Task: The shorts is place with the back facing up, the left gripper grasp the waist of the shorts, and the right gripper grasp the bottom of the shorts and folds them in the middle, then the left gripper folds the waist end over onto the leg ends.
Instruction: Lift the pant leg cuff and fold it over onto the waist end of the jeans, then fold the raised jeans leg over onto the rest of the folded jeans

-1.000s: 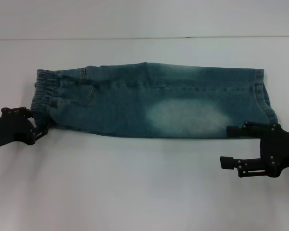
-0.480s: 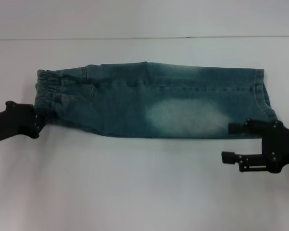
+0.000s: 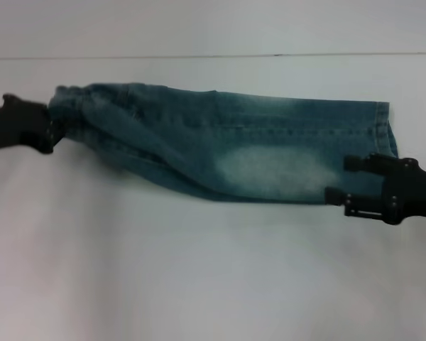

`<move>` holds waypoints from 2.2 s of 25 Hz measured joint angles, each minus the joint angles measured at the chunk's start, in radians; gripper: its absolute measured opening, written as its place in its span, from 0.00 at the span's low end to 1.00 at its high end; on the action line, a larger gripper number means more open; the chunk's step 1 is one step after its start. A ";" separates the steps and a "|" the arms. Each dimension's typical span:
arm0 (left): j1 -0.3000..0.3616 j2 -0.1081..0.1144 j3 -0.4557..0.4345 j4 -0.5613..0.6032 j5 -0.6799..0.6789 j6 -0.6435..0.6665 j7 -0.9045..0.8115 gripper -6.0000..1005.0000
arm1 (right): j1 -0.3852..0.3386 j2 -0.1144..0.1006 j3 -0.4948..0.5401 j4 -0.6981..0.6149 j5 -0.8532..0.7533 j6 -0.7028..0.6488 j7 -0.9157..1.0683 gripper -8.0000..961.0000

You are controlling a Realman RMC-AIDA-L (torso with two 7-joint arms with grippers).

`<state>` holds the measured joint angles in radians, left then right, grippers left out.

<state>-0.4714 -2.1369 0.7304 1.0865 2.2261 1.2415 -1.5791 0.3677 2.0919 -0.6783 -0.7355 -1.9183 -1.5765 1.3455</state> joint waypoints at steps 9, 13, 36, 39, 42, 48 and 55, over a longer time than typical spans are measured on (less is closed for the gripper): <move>-0.131 0.056 0.008 0.104 0.033 0.201 -0.227 0.08 | 0.078 0.003 0.002 0.189 0.067 0.179 -0.105 0.68; -0.186 0.062 0.044 0.130 0.085 0.229 -0.293 0.08 | 0.140 0.005 -0.005 0.308 0.143 0.323 -0.179 0.45; -0.352 0.062 0.074 0.318 0.109 0.407 -0.560 0.07 | 0.560 0.028 -0.084 0.728 0.205 0.735 -0.499 0.01; -0.363 0.055 0.078 0.322 0.108 0.410 -0.566 0.07 | 0.595 0.029 -0.084 0.752 0.205 0.738 -0.510 0.02; -0.367 0.052 0.082 0.311 0.108 0.405 -0.563 0.07 | 0.597 0.024 -0.084 0.759 0.205 0.735 -0.515 0.01; -0.363 0.035 0.099 0.290 0.107 0.384 -0.536 0.07 | 0.420 -0.003 -0.103 0.616 0.185 0.523 -0.473 0.02; -0.357 -0.015 0.198 0.287 0.109 0.325 -0.529 0.07 | 0.059 -0.011 -0.119 0.259 0.165 0.161 -0.364 0.01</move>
<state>-0.8282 -2.1518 0.9287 1.3736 2.3348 1.5660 -2.1083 0.4267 2.0806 -0.7974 -0.4765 -1.7530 -1.4159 0.9812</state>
